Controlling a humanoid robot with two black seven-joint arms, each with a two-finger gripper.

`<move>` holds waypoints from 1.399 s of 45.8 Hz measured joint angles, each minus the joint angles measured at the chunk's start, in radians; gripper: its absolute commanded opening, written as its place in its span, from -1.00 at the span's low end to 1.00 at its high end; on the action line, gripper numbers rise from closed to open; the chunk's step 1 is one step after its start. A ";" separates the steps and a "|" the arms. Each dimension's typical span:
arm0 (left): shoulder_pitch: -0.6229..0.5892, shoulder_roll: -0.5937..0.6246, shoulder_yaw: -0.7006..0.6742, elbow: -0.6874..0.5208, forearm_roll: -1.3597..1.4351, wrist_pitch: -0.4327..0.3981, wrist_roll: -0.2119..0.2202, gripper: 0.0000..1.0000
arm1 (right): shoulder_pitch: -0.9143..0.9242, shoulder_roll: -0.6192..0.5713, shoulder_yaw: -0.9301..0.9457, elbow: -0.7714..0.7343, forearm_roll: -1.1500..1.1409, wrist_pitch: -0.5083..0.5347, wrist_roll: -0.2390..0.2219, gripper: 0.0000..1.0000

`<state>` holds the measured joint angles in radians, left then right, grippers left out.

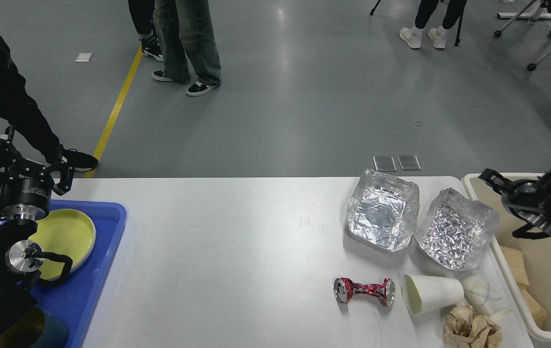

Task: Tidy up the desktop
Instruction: 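Move the right gripper over the foil-filled plastic bag nearest the bin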

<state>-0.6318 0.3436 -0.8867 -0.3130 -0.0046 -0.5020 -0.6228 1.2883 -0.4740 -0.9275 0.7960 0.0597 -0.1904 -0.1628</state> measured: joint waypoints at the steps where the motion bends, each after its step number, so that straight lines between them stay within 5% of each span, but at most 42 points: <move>1: 0.000 0.000 0.000 0.000 0.000 0.000 0.000 0.93 | 0.030 0.013 -0.015 0.008 0.000 0.014 -0.001 1.00; 20: 0.000 0.000 0.000 0.000 0.000 0.000 0.000 0.93 | 0.651 0.172 -0.079 0.393 0.003 0.503 -0.013 1.00; 38: 0.000 0.000 0.000 0.000 0.000 0.000 0.000 0.93 | 1.028 0.210 -0.078 0.662 0.004 0.787 -0.013 1.00; 45: 0.000 0.000 0.000 0.000 0.000 0.000 0.000 0.93 | 0.985 0.215 -0.106 0.646 0.000 0.786 -0.015 1.00; 64: 0.000 0.000 0.000 0.000 0.000 0.000 0.000 0.93 | 0.478 0.130 -0.296 0.404 -0.003 0.546 -0.014 1.00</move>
<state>-0.6319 0.3436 -0.8866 -0.3129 -0.0046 -0.5018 -0.6228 1.7660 -0.3437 -1.2233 1.1998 0.0564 0.3558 -0.1764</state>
